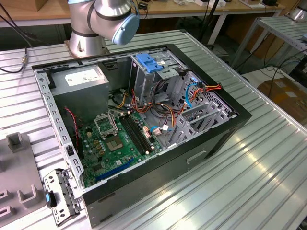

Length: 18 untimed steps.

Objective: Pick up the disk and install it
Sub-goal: 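Pick up the disk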

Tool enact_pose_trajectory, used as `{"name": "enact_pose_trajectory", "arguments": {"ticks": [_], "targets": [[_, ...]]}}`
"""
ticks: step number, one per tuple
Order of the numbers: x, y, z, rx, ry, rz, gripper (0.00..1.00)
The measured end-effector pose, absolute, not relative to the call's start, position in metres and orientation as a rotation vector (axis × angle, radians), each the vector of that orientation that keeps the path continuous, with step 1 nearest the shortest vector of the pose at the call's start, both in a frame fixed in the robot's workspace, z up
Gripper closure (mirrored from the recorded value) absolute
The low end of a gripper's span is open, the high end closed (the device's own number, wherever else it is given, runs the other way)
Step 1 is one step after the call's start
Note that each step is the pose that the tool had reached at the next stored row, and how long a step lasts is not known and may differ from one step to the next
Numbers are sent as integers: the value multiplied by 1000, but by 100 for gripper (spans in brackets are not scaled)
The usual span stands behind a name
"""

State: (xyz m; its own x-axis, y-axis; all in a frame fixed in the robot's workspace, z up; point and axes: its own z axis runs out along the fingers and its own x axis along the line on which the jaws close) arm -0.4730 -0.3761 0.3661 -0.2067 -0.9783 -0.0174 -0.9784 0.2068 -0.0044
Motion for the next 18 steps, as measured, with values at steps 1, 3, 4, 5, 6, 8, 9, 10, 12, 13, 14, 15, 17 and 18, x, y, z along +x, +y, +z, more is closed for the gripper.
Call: {"name": "enact_pose_trajectory", "arguments": {"ticks": [1, 3, 4, 5, 6, 8, 9, 10, 12, 13, 14, 15, 17, 18], "targets": [[-473, -376, 364, -1970, 2426, 11, 50], [-473, -376, 361, -1979, 2423, 6, 50], [-473, -376, 360, -1983, 2422, 2, 50], [-473, -376, 359, -1989, 2420, -2, 50], [-473, -376, 358, -1992, 2420, -6, 50], [-473, -375, 355, -1998, 2420, -12, 50], [-473, -375, 353, -2001, 2421, -18, 50], [-473, -375, 352, -2003, 2422, -21, 50], [-473, -375, 350, -2007, 2421, -26, 50], [-473, -375, 347, -2010, 2420, -29, 50], [-473, -374, 345, -2012, 2419, -33, 50], [-473, -374, 344, -2013, 2419, -34, 50], [-473, -374, 341, -2025, 2410, -37, 49], [-473, -373, 339, -2041, 2394, -39, 43]]}}
